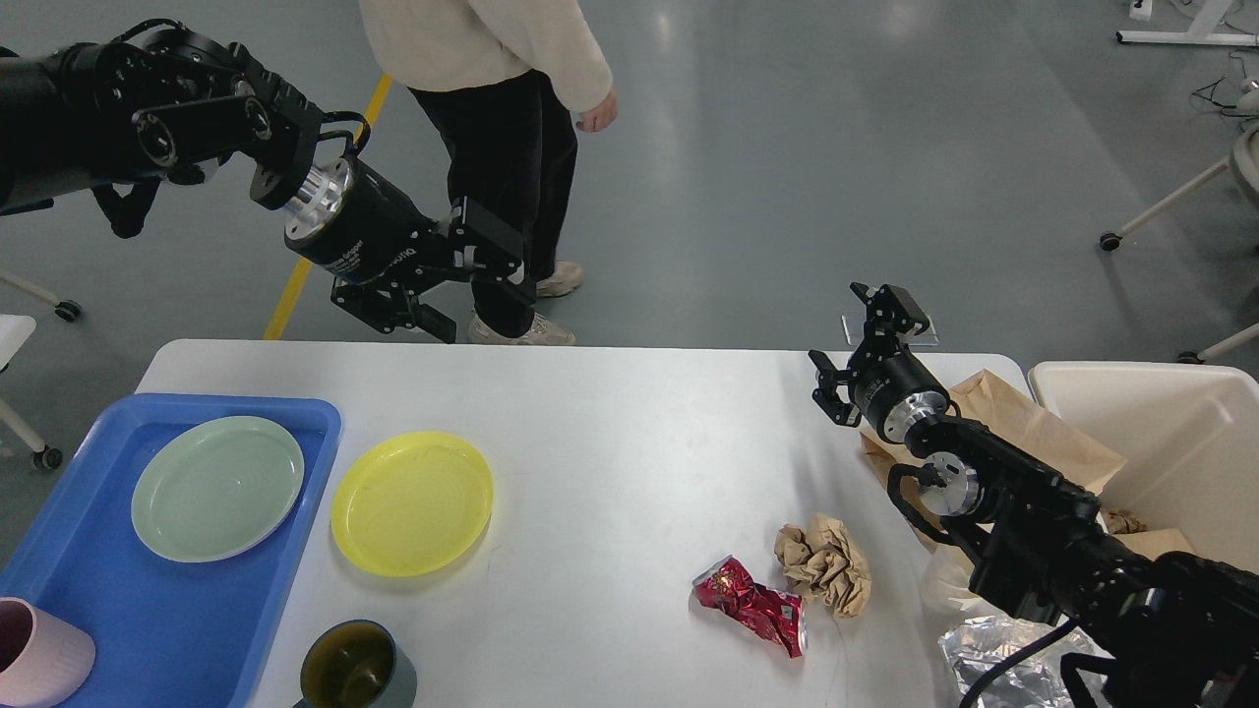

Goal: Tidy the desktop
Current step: 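Swing the raised left arm down toward the table near the tray, then lower the left gripper toward the dark olive cup beside the tray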

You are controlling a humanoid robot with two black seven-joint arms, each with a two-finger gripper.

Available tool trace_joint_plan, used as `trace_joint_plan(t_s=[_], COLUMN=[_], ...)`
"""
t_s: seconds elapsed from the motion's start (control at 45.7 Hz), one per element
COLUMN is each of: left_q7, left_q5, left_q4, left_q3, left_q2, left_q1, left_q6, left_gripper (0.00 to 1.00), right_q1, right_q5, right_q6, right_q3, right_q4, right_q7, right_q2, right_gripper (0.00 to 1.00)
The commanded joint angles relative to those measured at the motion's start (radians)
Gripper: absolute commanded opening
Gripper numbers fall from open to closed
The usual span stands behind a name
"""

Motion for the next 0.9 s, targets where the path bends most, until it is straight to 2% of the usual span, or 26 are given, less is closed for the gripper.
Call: trace_joint_plan(t_s=[0.0,0.372,0.766,0.875], left_q7=[0.0,-0.001,0.002,0.002], left_q5=[0.0,0.0,0.0,-0.001], left_q4=[-0.041,-0.213,-0.196,-0.195], left_q3=[0.01,0.107,0.127,0.125], left_q2=[-0.002,-0.001,-0.002,-0.002], left_q1=[0.007,0.046,0.263,0.287], left_q6=[0.0,0.0,0.0,0.0], left_gripper=[0.96,0.96,0.96,0.96], right_q1=[0.0,0.0,0.0,0.0], right_q5=[0.0,0.0,0.0,0.0], right_q6=[0.0,0.0,0.0,0.0], right_q3=[0.001,0.001,0.0,0.001], right_q4=[0.0,0.0,0.0,0.0], right_q7=[0.0,0.0,0.0,0.0], right_q2=[0.0,0.0,0.0,0.0], right_gripper=[1.0,1.0,1.0,1.0])
